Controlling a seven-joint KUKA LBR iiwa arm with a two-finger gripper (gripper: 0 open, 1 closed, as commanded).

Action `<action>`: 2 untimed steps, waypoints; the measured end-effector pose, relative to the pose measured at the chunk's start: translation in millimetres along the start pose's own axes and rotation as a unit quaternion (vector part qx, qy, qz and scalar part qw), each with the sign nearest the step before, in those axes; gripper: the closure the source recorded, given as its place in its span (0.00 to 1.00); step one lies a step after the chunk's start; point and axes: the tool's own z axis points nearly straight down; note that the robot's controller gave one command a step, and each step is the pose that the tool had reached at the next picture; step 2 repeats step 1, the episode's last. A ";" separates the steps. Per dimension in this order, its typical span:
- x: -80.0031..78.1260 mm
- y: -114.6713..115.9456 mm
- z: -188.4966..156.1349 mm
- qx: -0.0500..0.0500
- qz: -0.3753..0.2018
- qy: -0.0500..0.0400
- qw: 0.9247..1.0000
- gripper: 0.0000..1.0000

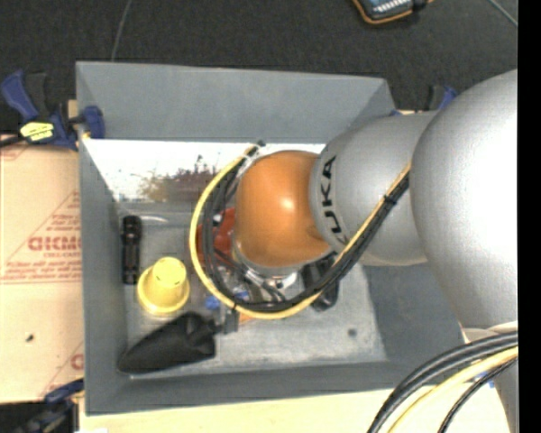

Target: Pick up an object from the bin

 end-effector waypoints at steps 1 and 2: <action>-0.2 -0.5 -33.6 0.000 0.001 0.000 1.000 1.00; -0.2 -0.5 -33.6 0.000 0.001 0.000 1.000 1.00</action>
Offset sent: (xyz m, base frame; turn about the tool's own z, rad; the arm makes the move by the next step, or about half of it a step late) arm 0.0003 0.0001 0.0684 0.0007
